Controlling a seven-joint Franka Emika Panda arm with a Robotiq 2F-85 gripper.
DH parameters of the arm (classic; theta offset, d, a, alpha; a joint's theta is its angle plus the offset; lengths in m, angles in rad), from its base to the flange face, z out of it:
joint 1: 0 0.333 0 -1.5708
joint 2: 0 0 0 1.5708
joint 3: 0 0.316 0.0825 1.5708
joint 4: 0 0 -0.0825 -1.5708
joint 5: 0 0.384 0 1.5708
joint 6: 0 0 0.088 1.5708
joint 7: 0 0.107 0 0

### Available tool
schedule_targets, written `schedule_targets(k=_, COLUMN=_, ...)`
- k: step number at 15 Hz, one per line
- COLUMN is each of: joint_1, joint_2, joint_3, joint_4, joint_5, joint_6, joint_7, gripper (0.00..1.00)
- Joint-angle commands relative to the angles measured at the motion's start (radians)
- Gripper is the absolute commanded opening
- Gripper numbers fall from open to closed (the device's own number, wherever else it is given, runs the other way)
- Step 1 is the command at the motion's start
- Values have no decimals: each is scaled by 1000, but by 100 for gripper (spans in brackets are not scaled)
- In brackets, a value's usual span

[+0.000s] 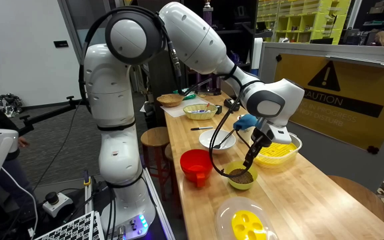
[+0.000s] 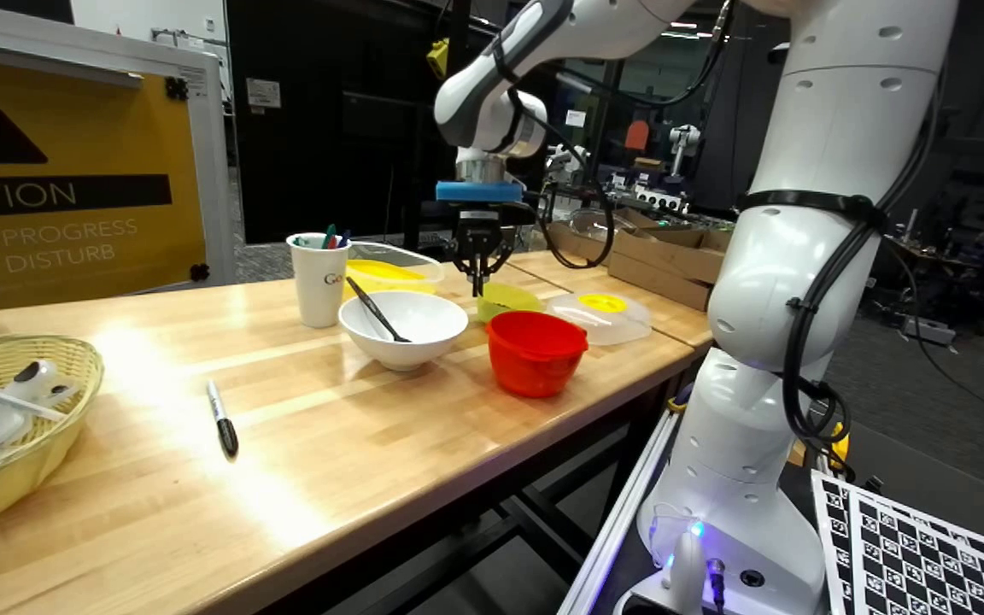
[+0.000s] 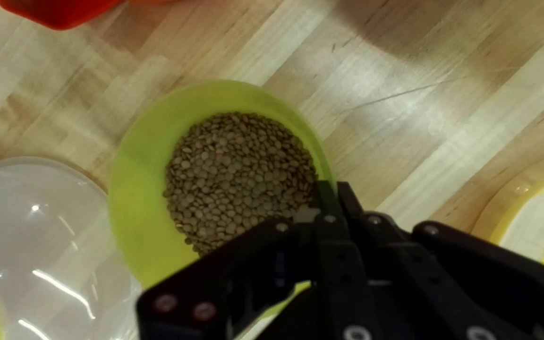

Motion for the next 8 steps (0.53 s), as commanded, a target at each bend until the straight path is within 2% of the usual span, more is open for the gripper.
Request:
schedule_targets(k=1, joint_1=5, joint_2=-51, joint_3=0, joint_4=2, joint_5=-34, joint_6=-51, joint_7=19, gripper=1)
schedule_targets(k=8, joint_1=19, joint_2=-108, joint_3=23, joint_4=13, joint_5=-97, joint_6=-123, joint_7=37, gripper=1)
